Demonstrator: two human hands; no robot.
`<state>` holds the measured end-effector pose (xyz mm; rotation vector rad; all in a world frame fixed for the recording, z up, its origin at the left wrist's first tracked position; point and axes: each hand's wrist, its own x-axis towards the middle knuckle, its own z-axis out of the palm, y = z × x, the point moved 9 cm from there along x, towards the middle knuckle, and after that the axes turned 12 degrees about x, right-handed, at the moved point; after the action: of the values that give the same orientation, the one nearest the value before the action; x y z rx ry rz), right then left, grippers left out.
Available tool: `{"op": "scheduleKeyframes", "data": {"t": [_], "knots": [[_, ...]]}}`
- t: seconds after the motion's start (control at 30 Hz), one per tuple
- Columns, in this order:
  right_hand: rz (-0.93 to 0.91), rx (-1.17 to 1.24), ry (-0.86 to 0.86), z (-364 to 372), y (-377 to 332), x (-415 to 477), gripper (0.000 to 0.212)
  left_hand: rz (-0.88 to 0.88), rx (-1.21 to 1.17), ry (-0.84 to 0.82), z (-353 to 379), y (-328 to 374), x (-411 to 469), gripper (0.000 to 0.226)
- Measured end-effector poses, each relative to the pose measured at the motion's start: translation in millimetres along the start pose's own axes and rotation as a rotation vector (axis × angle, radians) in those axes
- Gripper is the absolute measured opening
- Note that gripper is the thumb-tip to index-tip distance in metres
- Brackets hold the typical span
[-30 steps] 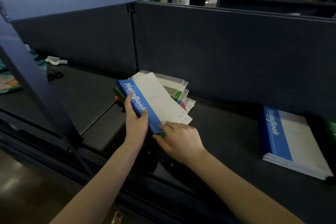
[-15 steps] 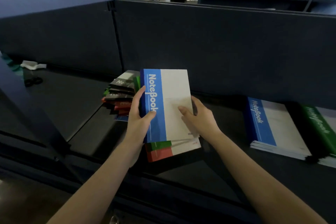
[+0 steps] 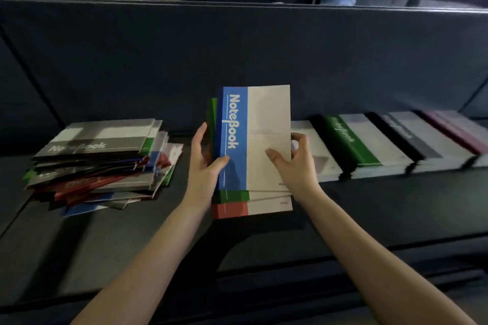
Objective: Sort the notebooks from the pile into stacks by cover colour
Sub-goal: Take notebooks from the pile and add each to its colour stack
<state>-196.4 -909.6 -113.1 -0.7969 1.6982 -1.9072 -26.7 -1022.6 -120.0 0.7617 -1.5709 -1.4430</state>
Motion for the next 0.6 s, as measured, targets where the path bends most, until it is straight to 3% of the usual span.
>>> {"op": "scheduleKeyframes", "data": {"t": [0.2,0.47,0.6], "knots": [[-0.028,0.038,0.216,-76,-9,-5,0.029,-0.095,-0.049,-0.220,77,-13,-2,0.061],[-0.117,-0.028,0.352,-120,-13,-12,0.020,-0.091,-0.032,-0.261,116,-11,-5,0.045],[-0.114,-0.001,0.328,-115,-12,-6,0.023,-0.080,0.000,-0.271,112,-10,-1,0.047]]}}
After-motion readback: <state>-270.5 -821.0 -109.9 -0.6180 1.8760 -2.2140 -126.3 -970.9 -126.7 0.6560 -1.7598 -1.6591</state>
